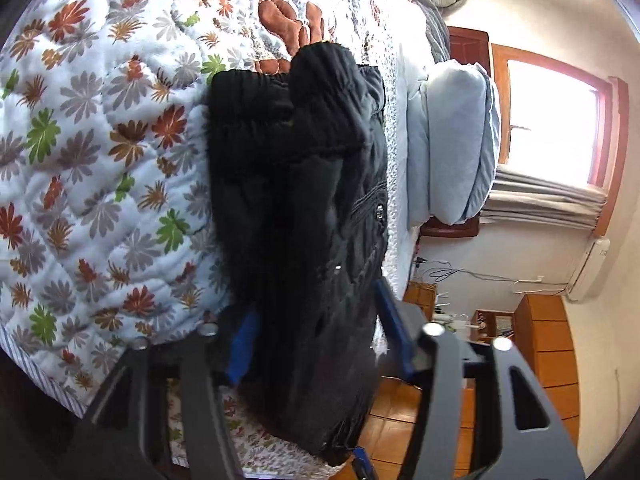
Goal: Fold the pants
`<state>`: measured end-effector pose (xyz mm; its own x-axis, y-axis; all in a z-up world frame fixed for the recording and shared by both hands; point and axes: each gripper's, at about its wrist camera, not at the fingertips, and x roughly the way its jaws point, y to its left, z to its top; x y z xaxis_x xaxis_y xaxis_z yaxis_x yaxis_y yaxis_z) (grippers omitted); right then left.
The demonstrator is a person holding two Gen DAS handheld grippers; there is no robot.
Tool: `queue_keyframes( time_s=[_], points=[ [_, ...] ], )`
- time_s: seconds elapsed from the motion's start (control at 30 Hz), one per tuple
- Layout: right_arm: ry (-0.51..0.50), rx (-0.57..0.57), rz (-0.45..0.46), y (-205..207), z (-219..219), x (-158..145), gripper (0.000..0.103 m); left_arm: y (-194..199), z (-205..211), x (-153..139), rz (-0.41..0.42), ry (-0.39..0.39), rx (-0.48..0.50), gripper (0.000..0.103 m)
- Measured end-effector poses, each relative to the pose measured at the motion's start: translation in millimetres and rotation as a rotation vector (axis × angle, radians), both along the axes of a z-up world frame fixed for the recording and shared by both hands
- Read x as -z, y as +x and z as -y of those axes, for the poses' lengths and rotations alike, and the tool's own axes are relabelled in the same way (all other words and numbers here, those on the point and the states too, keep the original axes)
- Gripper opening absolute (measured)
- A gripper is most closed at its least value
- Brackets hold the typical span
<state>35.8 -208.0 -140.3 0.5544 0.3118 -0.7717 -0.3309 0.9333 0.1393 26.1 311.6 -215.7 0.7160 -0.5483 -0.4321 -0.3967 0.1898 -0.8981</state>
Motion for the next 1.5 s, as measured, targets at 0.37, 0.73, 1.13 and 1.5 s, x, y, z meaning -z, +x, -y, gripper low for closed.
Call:
queue_keyframes(
  time_s=[0.37, 0.73, 1.13, 1.5],
  points=[
    [0.007, 0.025, 0.000, -2.8, 8.7, 1.2, 0.059, 8.1, 9.5, -22.9, 0.056, 0.077, -0.001, 0.013],
    [0.028, 0.072, 0.005, -6.3, 25.3, 0.9, 0.060, 20.4, 39.1, -74.7, 0.235, 0.235, 0.068, 0.012],
    [0.063, 0.145, 0.022, -6.0, 51.5, -4.3, 0.060, 38.6, 98.6, -131.4, 0.406, 0.403, 0.222, 0.017],
    [0.101, 0.208, 0.034, -9.5, 76.6, -6.1, 0.060, 56.0, 187.0, -156.3, 0.508, 0.557, 0.458, 0.023]
  ],
)
